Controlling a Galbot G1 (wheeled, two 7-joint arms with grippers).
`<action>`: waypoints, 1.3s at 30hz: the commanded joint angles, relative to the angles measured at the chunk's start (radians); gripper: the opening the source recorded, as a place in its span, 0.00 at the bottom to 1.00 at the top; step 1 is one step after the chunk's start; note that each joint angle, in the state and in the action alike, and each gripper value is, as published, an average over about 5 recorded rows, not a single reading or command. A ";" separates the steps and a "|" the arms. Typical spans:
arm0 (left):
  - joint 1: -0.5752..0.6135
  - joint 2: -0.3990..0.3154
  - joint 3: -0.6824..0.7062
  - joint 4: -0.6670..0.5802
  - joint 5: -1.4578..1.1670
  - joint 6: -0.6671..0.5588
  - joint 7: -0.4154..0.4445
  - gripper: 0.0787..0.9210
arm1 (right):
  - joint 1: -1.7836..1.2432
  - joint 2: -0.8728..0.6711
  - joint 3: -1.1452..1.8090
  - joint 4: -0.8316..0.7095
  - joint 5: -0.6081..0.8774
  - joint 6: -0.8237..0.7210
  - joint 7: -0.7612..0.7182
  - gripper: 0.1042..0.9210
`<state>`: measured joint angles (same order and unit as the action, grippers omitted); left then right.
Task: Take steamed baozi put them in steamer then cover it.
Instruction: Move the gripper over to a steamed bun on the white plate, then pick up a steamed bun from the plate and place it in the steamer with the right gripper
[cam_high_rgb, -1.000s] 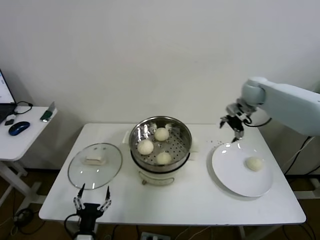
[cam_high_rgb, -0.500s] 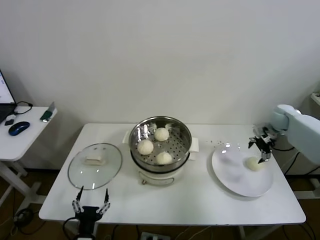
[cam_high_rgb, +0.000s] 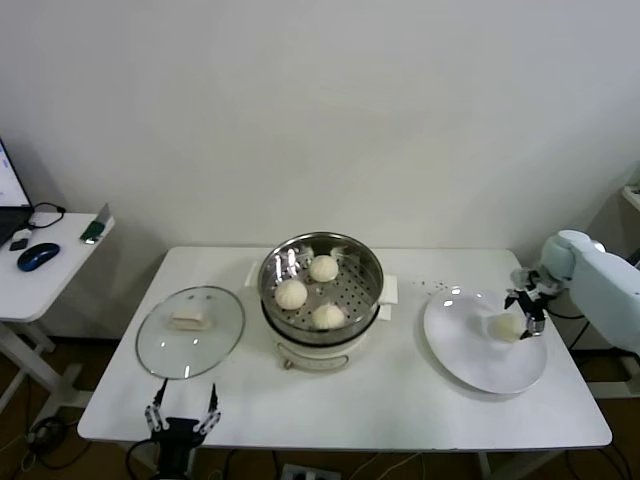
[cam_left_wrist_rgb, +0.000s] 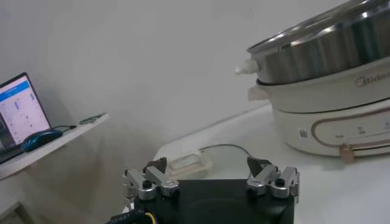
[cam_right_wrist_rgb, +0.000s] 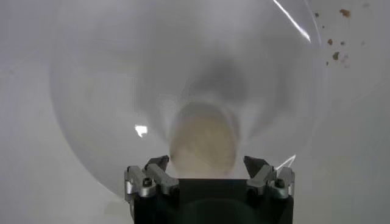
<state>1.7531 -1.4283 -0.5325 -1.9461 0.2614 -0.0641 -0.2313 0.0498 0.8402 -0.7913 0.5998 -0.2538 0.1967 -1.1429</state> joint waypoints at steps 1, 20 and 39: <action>0.001 0.002 -0.003 0.005 0.005 -0.001 -0.001 0.88 | -0.037 0.048 0.049 -0.075 -0.042 0.009 0.004 0.88; 0.008 -0.001 -0.001 0.001 0.004 -0.007 -0.002 0.88 | -0.017 0.063 0.071 -0.089 -0.063 0.016 -0.008 0.73; 0.005 0.003 0.043 -0.021 0.010 -0.010 0.005 0.88 | 0.572 0.124 -0.587 0.177 0.752 -0.299 0.043 0.69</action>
<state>1.7544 -1.4278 -0.5100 -1.9594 0.2683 -0.0739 -0.2289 0.2860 0.9089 -1.0084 0.6319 0.0221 0.0907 -1.1349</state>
